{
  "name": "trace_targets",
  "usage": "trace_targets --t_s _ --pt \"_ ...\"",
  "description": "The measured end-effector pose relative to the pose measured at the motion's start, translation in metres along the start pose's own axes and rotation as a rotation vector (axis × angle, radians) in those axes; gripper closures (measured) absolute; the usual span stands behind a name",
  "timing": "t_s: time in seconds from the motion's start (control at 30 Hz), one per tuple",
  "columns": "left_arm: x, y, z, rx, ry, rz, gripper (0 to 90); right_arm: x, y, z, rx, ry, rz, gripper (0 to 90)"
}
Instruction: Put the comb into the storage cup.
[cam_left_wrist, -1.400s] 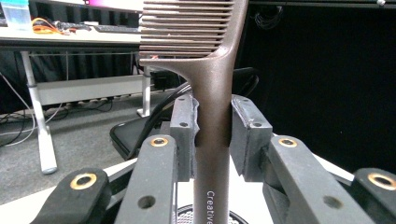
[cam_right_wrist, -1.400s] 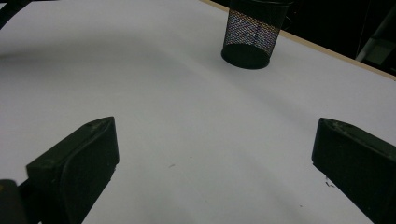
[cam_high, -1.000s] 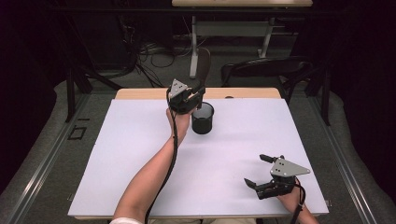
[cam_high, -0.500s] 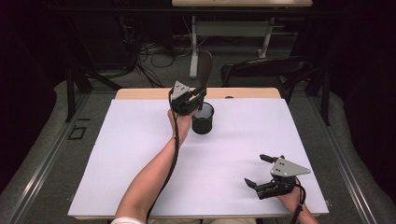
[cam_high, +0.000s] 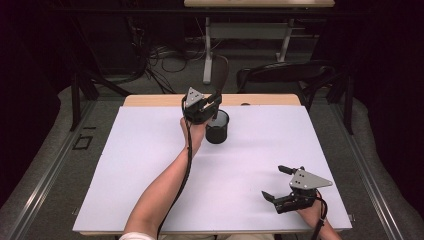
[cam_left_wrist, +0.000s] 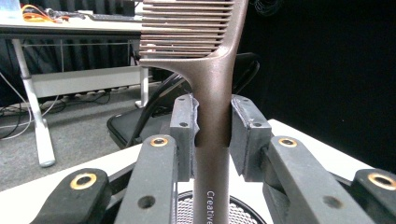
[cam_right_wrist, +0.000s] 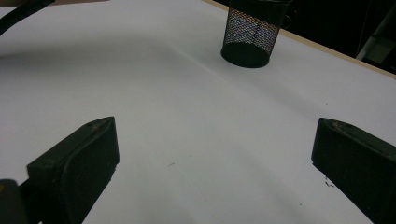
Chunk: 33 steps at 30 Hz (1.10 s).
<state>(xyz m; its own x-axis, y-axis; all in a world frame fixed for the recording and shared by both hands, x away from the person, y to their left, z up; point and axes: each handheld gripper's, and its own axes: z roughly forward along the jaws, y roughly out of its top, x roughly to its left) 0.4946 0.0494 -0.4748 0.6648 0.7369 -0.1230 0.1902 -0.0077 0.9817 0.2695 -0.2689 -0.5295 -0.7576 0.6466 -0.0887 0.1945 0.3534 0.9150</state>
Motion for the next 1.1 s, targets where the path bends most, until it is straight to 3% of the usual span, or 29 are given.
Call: trace_targets --t_s 1.1 --pt "0.001 -0.016 0.0 0.039 -0.014 0.008 72.4 0.0 0.0 0.0 0.001 0.0 -0.001 0.5"
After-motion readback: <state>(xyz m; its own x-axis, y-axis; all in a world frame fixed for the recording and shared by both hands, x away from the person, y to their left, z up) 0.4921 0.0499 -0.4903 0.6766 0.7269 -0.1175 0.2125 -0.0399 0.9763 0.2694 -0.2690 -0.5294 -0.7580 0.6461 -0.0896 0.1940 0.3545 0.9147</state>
